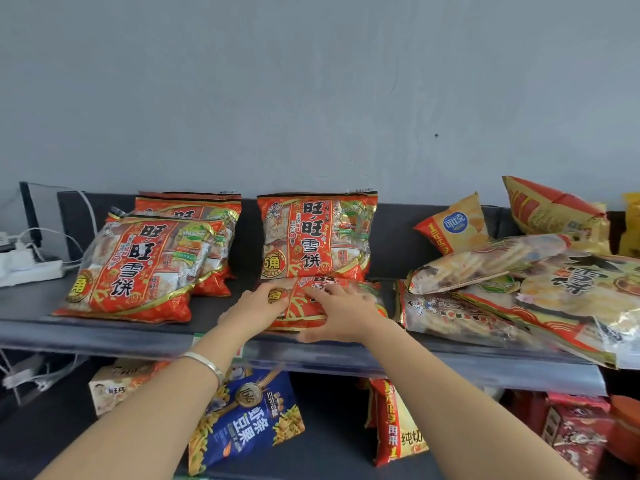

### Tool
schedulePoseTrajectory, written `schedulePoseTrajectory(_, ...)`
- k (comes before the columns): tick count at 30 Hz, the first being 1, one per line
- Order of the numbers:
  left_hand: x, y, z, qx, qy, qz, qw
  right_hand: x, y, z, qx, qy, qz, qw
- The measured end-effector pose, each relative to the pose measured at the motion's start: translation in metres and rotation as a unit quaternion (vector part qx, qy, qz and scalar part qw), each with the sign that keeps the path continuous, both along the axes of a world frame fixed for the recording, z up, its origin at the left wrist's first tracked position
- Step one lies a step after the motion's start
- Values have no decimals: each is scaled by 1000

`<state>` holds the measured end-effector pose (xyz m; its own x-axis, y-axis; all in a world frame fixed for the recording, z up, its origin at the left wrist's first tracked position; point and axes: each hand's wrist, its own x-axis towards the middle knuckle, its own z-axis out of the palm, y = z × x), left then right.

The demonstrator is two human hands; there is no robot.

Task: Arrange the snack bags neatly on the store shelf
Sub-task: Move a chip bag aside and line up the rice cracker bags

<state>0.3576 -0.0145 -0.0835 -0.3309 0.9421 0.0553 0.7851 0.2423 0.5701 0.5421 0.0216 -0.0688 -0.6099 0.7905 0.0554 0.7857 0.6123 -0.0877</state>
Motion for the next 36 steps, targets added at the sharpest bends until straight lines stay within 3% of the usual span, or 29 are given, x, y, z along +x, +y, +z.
schedulePoseTrajectory(5,10,-11,9,-6,-35,27,999,4,-2,0,-4,-29,20,999)
schedulePoseTrajectory(9,20,-7,28,52,-154,9,987,3,-2,-2,117,-24,-6,993)
schedulePoseTrajectory(13,21,-6,39,99,-201,22,974,8,-6,15,221,-9,-20,975)
schedulePoseTrajectory(16,17,-12,49,171,-329,78,925,15,-12,43,270,-14,-54,961)
schedulePoseTrajectory(19,13,-17,52,177,-470,77,862,23,-19,67,298,21,-89,950)
schedulePoseTrajectory(23,17,-18,46,119,-513,65,848,27,-24,84,331,60,-109,935)
schedulePoseTrajectory(27,27,-21,44,56,-505,51,860,22,-29,84,263,22,-24,964)
schedulePoseTrajectory(30,24,-25,37,4,-527,34,849,23,-26,80,86,31,28,995)
schedulePoseTrajectory(33,27,-40,37,-23,-595,26,803,26,-23,68,-61,33,53,996)
schedulePoseTrajectory(36,30,-49,36,-48,-568,-3,821,33,-29,58,-121,69,57,989)
